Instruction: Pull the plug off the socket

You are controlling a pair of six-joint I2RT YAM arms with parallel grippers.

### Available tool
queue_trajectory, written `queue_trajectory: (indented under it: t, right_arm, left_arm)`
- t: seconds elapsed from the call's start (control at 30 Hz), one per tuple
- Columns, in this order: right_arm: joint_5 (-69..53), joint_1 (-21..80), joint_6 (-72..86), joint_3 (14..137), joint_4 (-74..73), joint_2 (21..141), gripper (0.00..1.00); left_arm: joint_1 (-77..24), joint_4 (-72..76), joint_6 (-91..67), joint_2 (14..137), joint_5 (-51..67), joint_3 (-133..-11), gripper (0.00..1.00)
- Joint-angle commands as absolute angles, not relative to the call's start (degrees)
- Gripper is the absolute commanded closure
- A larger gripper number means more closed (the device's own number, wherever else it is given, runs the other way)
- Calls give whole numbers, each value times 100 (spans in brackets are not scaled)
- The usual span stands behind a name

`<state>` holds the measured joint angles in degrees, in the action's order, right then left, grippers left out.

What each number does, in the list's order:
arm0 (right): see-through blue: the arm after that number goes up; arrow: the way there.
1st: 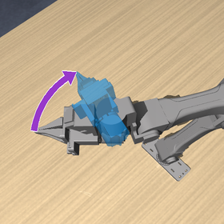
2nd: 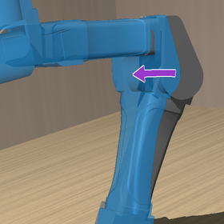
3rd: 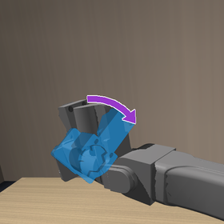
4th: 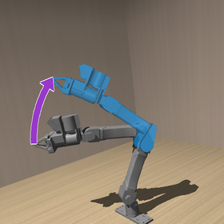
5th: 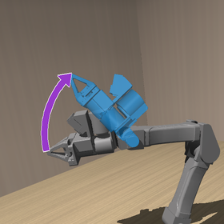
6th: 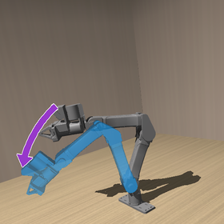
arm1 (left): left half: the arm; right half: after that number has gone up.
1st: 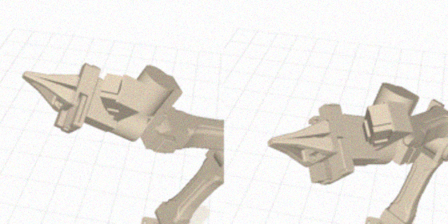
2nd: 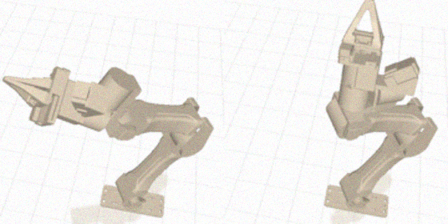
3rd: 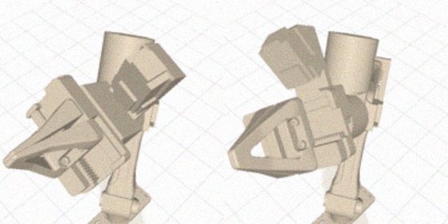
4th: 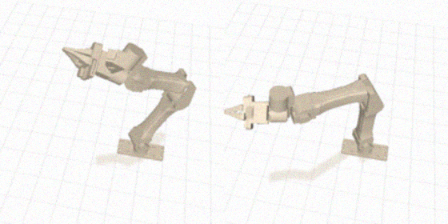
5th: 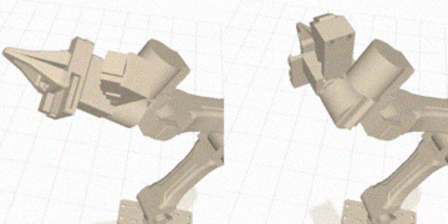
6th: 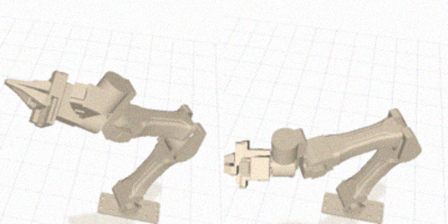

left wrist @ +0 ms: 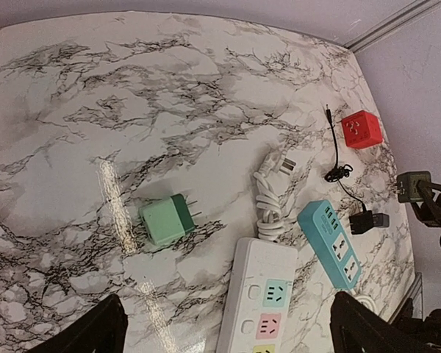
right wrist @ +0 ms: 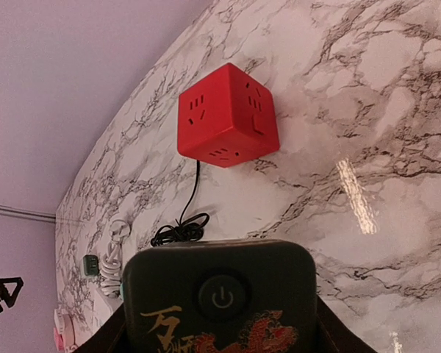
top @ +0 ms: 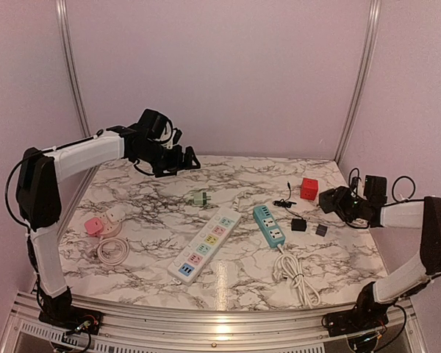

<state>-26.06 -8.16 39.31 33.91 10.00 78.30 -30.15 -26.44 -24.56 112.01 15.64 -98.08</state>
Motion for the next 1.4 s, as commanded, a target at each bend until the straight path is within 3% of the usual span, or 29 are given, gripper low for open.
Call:
queue_trajectory:
  t: [0.0, 0.27, 0.53, 1.0, 1.37]
  right_arm:
    - [-2746, -889, 4167, 3483, 1776, 8314, 76]
    - [-2957, -1011, 4451, 3430, 2459, 9068, 75]
    - [-3048, -1075, 4439, 3313, 2706, 9480, 63]
    - [-3294, -1222, 4163, 3102, 2631, 9627, 19]
    - [-2801, -1375, 3891, 2909, 2087, 9256, 19]
  left_arm:
    - [-3099, -2739, -2377, 10797, 1766, -9682, 1]
    - [-3120, -2686, -2406, 10539, 1927, -9437, 1]
    - [-3120, -2538, -2557, 10354, 1918, -9247, 1]
    - [-3120, -2420, -2698, 9964, 1452, -8783, 1]
    - [-3103, -2435, -2707, 9649, 1171, -8362, 1]
